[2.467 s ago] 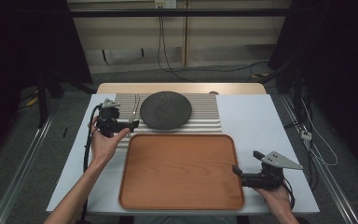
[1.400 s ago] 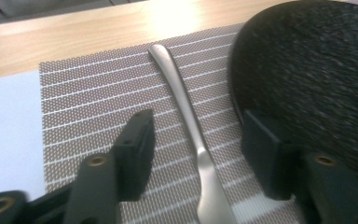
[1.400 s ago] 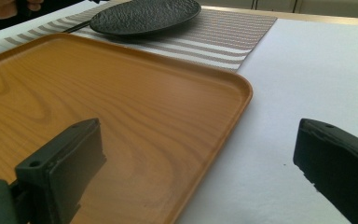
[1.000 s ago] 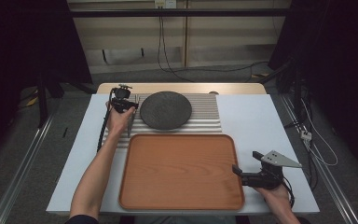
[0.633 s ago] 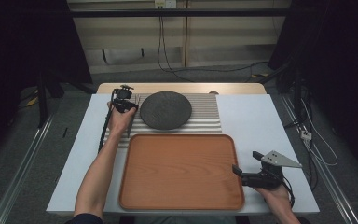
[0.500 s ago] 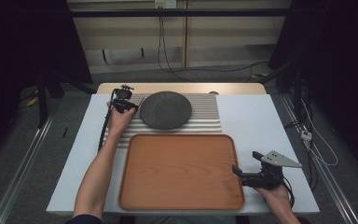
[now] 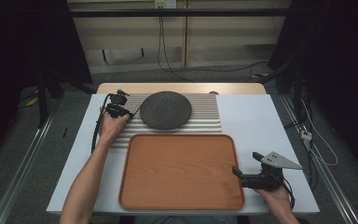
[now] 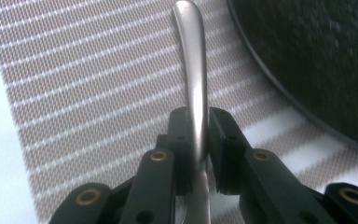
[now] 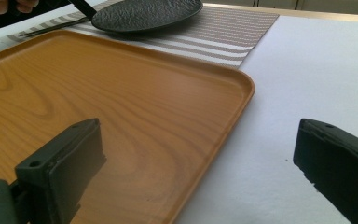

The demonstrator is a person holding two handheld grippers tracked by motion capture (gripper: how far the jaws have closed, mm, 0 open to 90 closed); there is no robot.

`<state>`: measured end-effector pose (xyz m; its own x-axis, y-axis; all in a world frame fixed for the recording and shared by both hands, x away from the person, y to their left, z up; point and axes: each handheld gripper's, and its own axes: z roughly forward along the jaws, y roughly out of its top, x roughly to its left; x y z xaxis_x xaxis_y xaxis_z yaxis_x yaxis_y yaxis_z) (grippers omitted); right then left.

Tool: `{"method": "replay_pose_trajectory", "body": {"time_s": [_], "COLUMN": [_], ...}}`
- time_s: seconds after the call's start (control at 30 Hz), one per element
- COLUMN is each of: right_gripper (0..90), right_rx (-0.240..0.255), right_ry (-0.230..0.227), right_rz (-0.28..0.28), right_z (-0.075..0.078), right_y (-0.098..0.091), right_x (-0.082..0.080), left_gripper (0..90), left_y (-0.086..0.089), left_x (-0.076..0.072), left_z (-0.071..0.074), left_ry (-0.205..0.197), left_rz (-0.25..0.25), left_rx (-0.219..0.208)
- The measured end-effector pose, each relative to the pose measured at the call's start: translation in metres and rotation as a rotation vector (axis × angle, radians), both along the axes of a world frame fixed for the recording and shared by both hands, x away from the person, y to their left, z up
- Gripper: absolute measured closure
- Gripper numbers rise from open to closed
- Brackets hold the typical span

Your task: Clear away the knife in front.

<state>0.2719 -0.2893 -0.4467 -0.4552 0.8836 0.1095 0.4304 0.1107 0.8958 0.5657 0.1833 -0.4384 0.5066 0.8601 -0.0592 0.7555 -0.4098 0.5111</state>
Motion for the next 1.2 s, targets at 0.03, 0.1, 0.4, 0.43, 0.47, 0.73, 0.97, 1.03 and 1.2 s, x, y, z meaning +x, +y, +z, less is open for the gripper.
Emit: {"method": "replay_pose_trajectory", "body": {"time_s": [0.03,0.1,0.4,0.43,0.47,0.73,0.97,1.03,1.2], "right_gripper": [1.2,1.2,1.2,1.2,1.2,1.3,1.3,1.3,1.3], "right_rx": [-0.003,-0.005,-0.006,-0.006,-0.008,-0.013,-0.012,-0.014,-0.013], "right_ry": [-0.001,0.001,0.007,0.006,0.005,0.003,0.006,0.005,0.005], "right_rz": [0.001,0.001,0.002,0.004,0.005,0.008,0.007,0.007,0.007], "right_z": [0.0000,-0.0002,-0.0008,-0.0008,-0.0008,-0.0008,-0.0009,-0.0009,-0.0007], "right_y": [0.0002,0.0007,0.0006,0.0006,0.0006,0.0016,0.0025,0.0025,0.0021], "right_x": [0.0001,0.0009,0.0029,0.0028,0.0026,0.0028,0.0032,0.0032,0.0026], "left_gripper": [79.6,79.5,78.1,78.1,78.1,78.0,79.8,79.9,80.0], "left_y": [0.0000,0.0012,0.0022,0.0021,0.0020,0.0000,-0.0014,-0.0038,-0.0022], "left_x": [0.0000,-0.0031,-0.0002,-0.0002,-0.0003,-0.0004,-0.0010,-0.0015,-0.0005], "left_z": [0.0000,0.0006,-0.0015,-0.0014,-0.0015,-0.0013,-0.0012,-0.0007,-0.0004], "left_ry": [0.000,0.005,-0.007,-0.005,-0.008,-0.001,-0.004,-0.010,-0.001], "left_rz": [0.000,-0.008,-0.008,-0.010,-0.010,0.008,0.012,0.010,0.019], "left_rx": [0.000,0.009,-0.011,-0.011,-0.009,-0.004,0.003,0.022,0.006]}}
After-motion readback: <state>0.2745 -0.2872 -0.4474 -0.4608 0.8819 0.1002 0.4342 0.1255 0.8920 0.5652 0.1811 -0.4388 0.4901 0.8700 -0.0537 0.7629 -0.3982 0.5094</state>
